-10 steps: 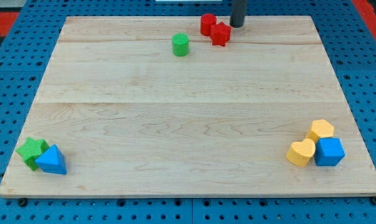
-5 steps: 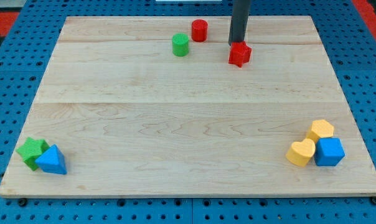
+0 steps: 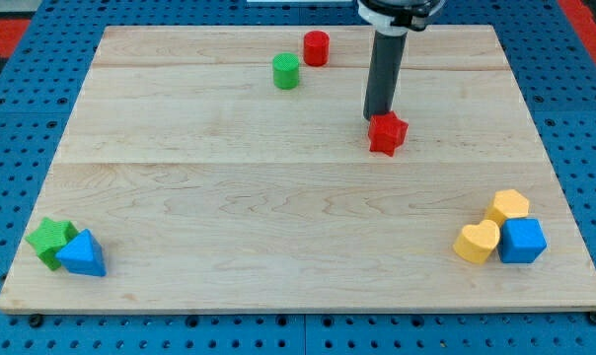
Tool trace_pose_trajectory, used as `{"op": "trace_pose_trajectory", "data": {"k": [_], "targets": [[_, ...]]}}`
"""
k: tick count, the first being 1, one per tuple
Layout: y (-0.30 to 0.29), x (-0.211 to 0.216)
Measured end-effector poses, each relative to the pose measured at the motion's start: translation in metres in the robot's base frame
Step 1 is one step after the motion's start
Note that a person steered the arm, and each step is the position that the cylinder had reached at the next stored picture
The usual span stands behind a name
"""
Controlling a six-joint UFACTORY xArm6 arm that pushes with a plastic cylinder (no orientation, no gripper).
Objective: Move the red star to the top of the yellow heart
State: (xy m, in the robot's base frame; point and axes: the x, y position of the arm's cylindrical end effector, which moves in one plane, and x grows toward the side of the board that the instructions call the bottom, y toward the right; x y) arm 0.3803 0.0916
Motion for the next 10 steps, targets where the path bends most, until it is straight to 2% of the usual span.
{"op": "trace_pose_trajectory", "data": {"k": [6, 10], "targets": [[0.012, 0.109], [0.039, 0.113]]}}
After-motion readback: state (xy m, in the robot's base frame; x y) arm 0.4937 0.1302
